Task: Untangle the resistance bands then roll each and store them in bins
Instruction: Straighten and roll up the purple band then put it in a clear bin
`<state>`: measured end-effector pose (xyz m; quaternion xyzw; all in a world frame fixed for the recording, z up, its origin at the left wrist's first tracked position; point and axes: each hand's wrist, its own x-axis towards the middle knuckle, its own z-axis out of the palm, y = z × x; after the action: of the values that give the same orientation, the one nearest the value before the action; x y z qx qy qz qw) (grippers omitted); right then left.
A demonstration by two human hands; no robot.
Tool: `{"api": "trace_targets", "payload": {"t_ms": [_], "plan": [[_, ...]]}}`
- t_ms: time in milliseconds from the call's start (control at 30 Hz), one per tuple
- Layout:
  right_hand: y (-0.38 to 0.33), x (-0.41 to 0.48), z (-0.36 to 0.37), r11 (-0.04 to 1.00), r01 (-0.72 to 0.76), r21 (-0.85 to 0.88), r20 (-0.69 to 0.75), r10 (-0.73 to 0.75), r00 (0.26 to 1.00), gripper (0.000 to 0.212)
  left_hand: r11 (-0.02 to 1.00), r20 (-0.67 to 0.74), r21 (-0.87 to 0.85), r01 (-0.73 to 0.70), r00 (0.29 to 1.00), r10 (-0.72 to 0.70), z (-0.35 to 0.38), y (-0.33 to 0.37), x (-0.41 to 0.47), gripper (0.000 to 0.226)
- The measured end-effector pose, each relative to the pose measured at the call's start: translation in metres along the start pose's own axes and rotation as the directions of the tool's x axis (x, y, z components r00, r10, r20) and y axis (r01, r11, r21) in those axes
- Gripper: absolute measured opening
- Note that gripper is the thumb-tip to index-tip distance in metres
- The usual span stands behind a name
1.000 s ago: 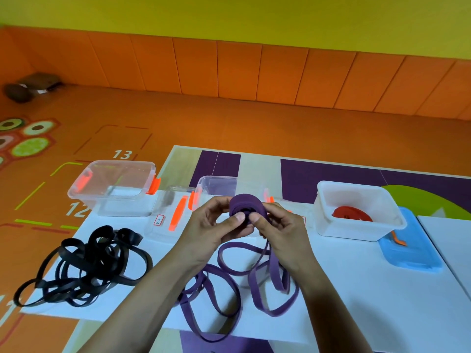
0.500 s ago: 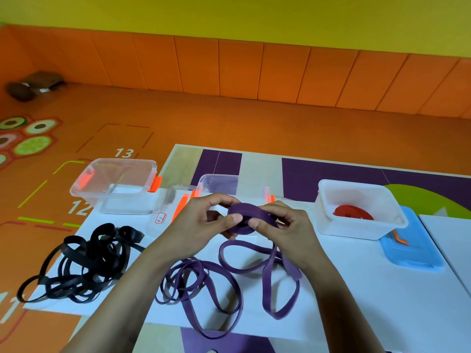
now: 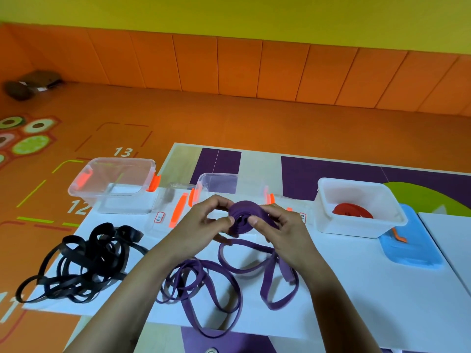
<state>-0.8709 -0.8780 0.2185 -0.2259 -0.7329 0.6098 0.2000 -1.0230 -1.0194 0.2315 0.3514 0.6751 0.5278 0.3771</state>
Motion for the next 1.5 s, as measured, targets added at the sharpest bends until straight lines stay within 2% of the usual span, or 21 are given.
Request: {"api": "trace_targets", "payload": {"t_ms": [67, 200, 300, 500, 667, 767, 833, 900, 1000, 1067, 1133, 1267, 1433, 1500], "plan": [[0.002, 0.002, -0.003, 0.995, 0.004, -0.099, 0.06, 0.002, 0.998, 0.016, 0.968, -0.002, 0.246, -0.057, 0.998, 0.059, -0.007, 0.005, -0.001, 0.015], [0.002, 0.005, -0.003, 0.989, 0.002, -0.15, 0.113, 0.015, 0.994, 0.017, 0.943, 0.094, 0.31, -0.122, 0.991, 0.097, -0.011, 0.009, -0.001, 0.012], [0.003, 0.006, 0.0, 0.998, 0.023, -0.064, 0.051, -0.02, 0.998, 0.016, 0.92, 0.075, 0.359, -0.159, 0.987, 0.141, -0.007, 0.005, -0.001, 0.014], [0.009, 0.011, 0.0, 0.994, 0.009, 0.109, -0.024, -0.006, 1.0, 0.018, 0.993, -0.017, -0.028, -0.114, 0.993, 0.114, 0.001, 0.0, 0.005, 0.032], [0.008, 0.012, 0.004, 0.981, -0.02, 0.193, -0.034, 0.027, 0.999, 0.019, 0.916, -0.029, -0.39, -0.088, 0.996, 0.083, 0.014, -0.012, 0.008, 0.032], [0.013, 0.012, 0.003, 0.986, -0.038, 0.163, -0.029, 0.043, 0.999, 0.018, 0.877, -0.012, -0.48, -0.02, 1.0, 0.016, 0.02, -0.015, 0.01, 0.024], [0.015, 0.01, 0.0, 0.994, -0.047, 0.101, -0.013, 0.048, 0.999, 0.016, 0.908, 0.005, -0.413, 0.067, 0.997, -0.071, 0.021, -0.012, 0.01, 0.022], [0.013, 0.008, -0.002, 0.999, -0.04, 0.036, 0.022, 0.039, 0.999, 0.015, 0.968, -0.009, -0.227, 0.106, 0.994, -0.111, 0.014, -0.008, 0.006, 0.017], [0.011, 0.011, -0.004, 0.994, -0.014, -0.109, 0.077, 0.023, 0.997, 0.018, 0.993, -0.036, 0.115, 0.002, 0.999, 0.002, 0.0, -0.004, 0.001, 0.01], [0.009, 0.012, -0.005, 0.986, 0.0, -0.165, 0.107, 0.018, 0.994, 0.019, 0.974, 0.006, 0.218, -0.068, 0.998, 0.069, -0.004, 0.0, 0.0, 0.015], [0.007, 0.011, -0.004, 0.99, -0.001, -0.141, 0.104, 0.016, 0.994, 0.018, 0.967, 0.075, 0.235, -0.097, 0.994, 0.082, -0.008, 0.004, 0.001, 0.016], [0.004, 0.009, -0.001, 1.0, 0.026, -0.01, 0.019, -0.026, 0.999, 0.018, 0.985, 0.067, 0.131, -0.109, 0.993, 0.101, -0.008, 0.004, 0.0, 0.022], [0.0, 0.01, 0.001, 0.993, 0.052, 0.109, -0.07, -0.044, 0.997, 0.018, 0.979, -0.038, -0.184, -0.088, 0.996, 0.082, 0.004, 0.001, 0.004, 0.034], [0.002, 0.01, 0.005, 0.988, 0.033, 0.151, -0.098, -0.019, 0.995, 0.016, 0.949, -0.051, -0.306, -0.078, 0.997, 0.065, 0.009, 0.0, 0.006, 0.028]]}}
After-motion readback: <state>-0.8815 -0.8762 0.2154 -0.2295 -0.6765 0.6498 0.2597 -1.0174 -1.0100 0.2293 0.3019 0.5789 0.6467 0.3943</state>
